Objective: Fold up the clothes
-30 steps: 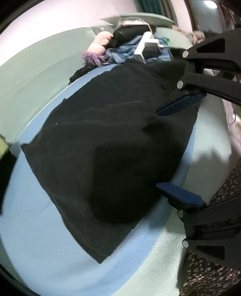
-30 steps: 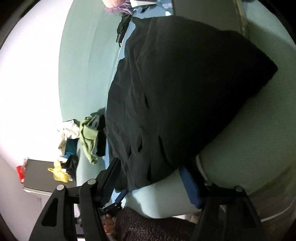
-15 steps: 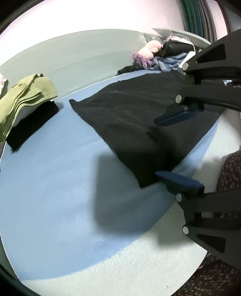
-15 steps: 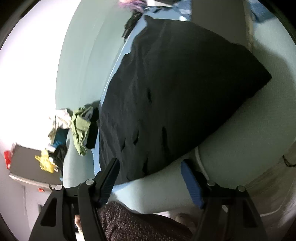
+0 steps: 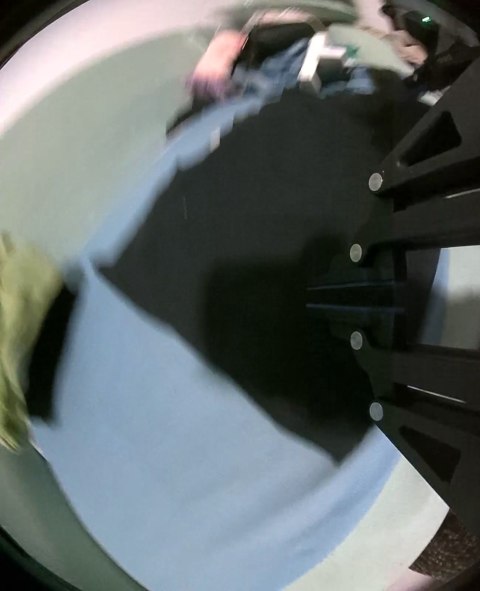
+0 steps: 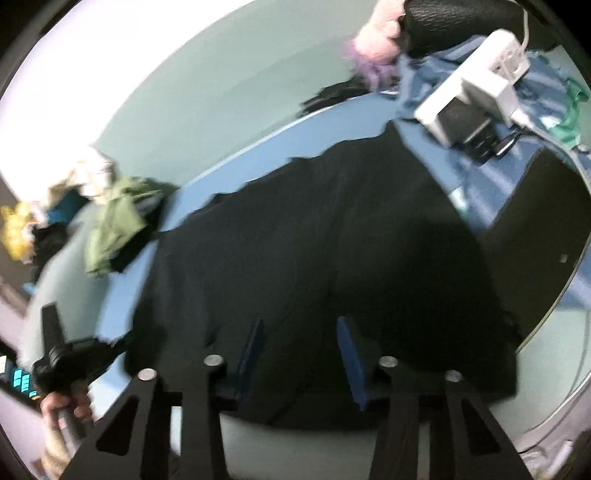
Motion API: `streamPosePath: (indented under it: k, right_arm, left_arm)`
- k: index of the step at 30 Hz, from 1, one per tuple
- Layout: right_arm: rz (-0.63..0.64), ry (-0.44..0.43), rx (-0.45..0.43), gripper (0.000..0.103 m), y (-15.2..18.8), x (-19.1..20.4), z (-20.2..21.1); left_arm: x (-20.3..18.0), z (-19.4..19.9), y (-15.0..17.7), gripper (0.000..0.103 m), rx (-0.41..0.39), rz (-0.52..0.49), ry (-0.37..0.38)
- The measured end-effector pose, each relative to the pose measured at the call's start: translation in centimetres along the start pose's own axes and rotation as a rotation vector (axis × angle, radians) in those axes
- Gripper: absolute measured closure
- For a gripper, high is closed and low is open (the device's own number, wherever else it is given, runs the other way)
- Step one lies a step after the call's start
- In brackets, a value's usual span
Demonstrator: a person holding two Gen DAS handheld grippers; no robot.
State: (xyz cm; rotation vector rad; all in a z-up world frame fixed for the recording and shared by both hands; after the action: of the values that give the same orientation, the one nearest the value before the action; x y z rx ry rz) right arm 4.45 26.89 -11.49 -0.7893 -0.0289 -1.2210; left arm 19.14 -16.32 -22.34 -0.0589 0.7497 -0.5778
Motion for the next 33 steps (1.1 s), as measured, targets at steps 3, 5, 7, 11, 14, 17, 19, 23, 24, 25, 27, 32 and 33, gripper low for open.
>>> streamPosePath:
  k: [3, 5, 7, 11, 14, 17, 19, 23, 24, 25, 27, 32, 33]
  right_arm:
    - [-0.111, -0.016, 0.046, 0.065, 0.1, -2.6, -1.4]
    - [-0.176, -0.014, 0.067, 0.076, 0.7, -4.8, -2.1]
    - [-0.236, -0.043, 0.067, 0.085, 1.2, -6.3, -2.1]
    - [-0.296, -0.075, 0.035, 0.071, 1.4, -7.6, 0.8]
    - [-0.311, -0.074, 0.006, 0.058, 1.7, -8.5, 3.7]
    - [-0.288, -0.044, 0.023, 0.055, 3.1, -9.1, 5.5]
    - [-0.286, -0.041, 0.048, 0.055, 4.4, -9.5, 5.7]
    - [-0.342, -0.072, 0.081, 0.055, 5.9, -10.1, 4.5]
    - [-0.362, -0.083, 0.087, 0.055, 6.2, -10.2, 4.1]
    - [-0.39, -0.102, 0.078, 0.055, 6.1, -10.3, 3.8]
    - [-0.441, -0.138, 0.051, 0.055, 5.5, -10.5, 3.4]
    - [-0.566, -0.19, 0.008, 0.066, 5.2, -11.5, 2.7]
    - [-0.59, -0.2, -0.002, 0.07, 5.3, -11.8, 2.6]
  left_arm:
    - [1.9, -0.5, -0.5, 0.102, 0.032, 0.051, 0.006]
    - [3.1, -0.9, -0.8, 0.102, 0.053, 0.085, 0.009]
    - [3.7, -0.9, -1.0, 0.101, 0.059, 0.098, 0.013]
    - [3.6, -0.7, -1.2, 0.101, 0.026, 0.077, -0.019]
    - [1.9, 0.0, -1.1, 0.101, -0.04, -0.047, -0.104]
    - [-1.0, 0.5, -0.6, 0.084, -0.097, -0.195, -0.166]
    - [-3.8, 0.5, 1.5, 0.05, -0.107, -0.36, -0.178]
    - [-9.6, 0.4, 5.6, 0.036, -0.127, -0.691, -0.199]
    - [-11.0, 0.4, 6.8, 0.036, -0.133, -0.776, -0.21]
    - [-12.0, 0.3, 8.2, 0.036, -0.141, -0.864, -0.233]
    - [-13.8, -0.2, 10.6, 0.036, -0.143, -1.012, -0.251]
    - [-17.9, -1.1, 16.2, 0.036, -0.136, -1.278, -0.22]
    - [-18.7, -1.3, 17.4, 0.036, -0.136, -1.34, -0.223]
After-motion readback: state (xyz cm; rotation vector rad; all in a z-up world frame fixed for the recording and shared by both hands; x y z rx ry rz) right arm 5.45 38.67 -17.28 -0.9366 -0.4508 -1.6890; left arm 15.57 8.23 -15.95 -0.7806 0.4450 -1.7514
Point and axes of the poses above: each gripper's, at about its wrist camera, not at the fingertips, and z roughly against the way its jaws point, x to its left, y to its underside, the point moved 9 cm from there along -z, roughly the way its jaws point
